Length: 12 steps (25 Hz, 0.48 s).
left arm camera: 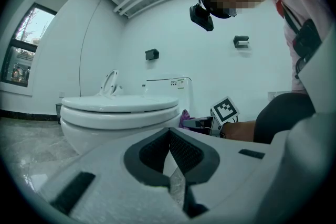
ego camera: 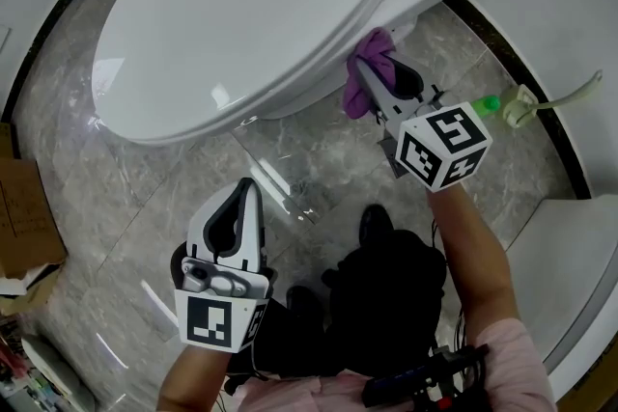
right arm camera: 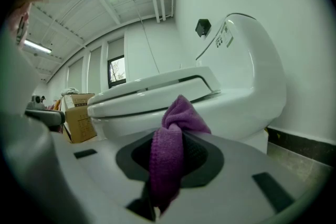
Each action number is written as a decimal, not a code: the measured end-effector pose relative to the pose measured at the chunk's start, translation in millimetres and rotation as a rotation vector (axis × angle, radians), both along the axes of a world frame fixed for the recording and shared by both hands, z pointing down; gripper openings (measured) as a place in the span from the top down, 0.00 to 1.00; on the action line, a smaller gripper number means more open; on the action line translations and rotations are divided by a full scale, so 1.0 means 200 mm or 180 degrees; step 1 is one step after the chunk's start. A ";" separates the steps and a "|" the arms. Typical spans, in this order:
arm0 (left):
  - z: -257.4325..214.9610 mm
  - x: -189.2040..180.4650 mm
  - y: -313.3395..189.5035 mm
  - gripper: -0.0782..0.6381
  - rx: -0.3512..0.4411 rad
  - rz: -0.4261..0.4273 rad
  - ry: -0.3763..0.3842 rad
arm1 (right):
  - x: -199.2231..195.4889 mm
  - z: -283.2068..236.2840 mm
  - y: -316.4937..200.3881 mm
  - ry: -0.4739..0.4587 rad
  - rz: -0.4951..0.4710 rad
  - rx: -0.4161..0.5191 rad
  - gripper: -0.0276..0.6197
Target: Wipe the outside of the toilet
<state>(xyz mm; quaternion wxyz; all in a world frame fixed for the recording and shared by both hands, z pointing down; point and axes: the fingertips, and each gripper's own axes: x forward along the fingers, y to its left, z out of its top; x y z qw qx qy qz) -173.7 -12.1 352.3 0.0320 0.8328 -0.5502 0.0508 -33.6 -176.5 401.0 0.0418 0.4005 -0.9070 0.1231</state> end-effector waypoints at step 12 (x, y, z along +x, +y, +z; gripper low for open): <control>-0.03 -0.09 0.10 0.88 0.0042 -0.0071 0.0024 | -0.26 -0.03 0.21 -0.0040 -0.0388 -0.0028 0.83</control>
